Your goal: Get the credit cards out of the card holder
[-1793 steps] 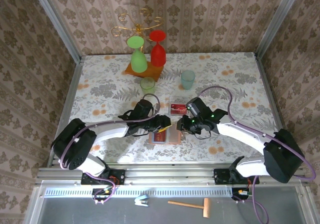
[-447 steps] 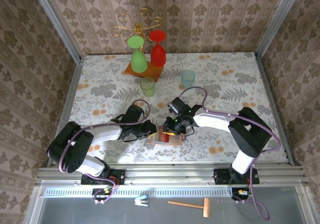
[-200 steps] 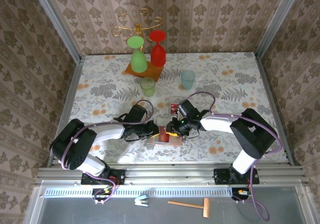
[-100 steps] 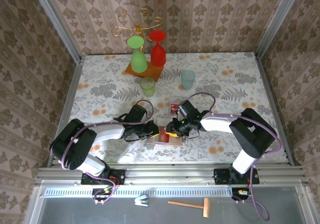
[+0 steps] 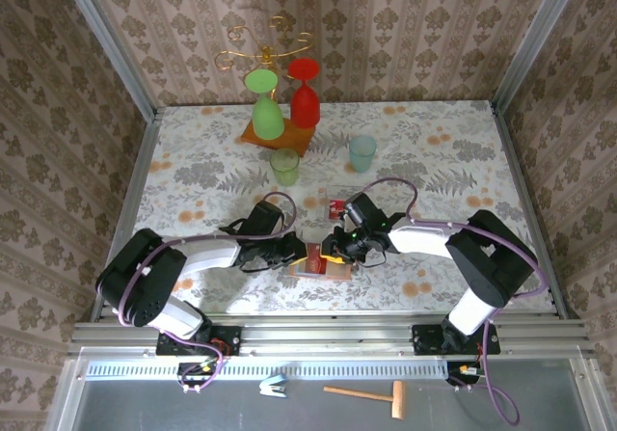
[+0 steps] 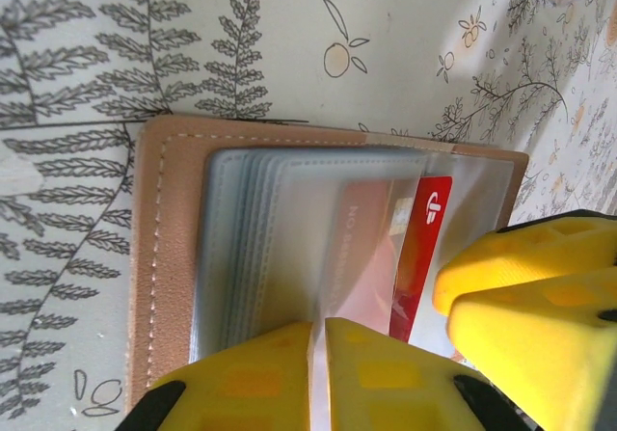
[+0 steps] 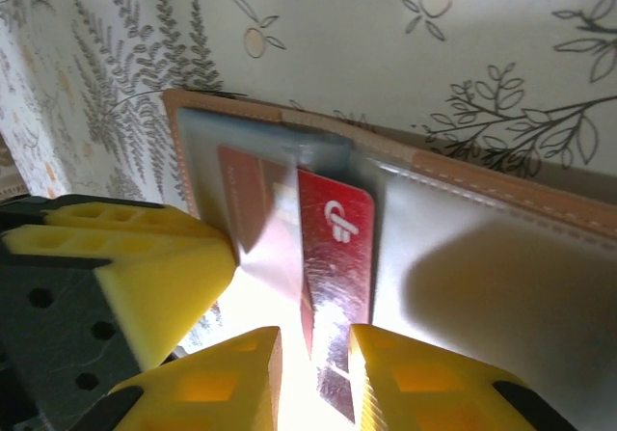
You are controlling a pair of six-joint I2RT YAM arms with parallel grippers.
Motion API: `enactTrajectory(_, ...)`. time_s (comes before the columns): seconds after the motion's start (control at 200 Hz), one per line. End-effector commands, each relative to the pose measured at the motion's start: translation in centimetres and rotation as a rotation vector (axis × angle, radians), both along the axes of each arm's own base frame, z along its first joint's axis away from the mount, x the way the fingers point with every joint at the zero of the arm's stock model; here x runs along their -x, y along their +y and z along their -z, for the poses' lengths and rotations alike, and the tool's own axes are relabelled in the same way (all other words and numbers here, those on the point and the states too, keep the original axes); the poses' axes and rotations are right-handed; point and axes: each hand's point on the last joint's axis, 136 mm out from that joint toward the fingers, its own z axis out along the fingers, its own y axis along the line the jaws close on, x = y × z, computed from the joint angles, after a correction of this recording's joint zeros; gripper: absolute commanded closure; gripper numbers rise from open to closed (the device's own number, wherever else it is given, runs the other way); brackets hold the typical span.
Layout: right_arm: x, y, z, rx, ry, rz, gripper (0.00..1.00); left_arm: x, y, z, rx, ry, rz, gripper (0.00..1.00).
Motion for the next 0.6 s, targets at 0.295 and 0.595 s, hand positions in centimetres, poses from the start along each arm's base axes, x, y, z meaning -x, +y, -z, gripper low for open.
enactTrajectory(0.295, 0.5, 0.4, 1.5, -0.039, 0.041, -0.001, 0.79, 0.9, 0.6, 1.1, -0.041, 0.032, 0.012, 0.88)
enactTrajectory(0.595, 0.5, 0.5, 1.7, -0.052, 0.047, 0.002, 0.85, 0.8, 0.7, 1.0, -0.046, 0.033, 0.007, 0.88)
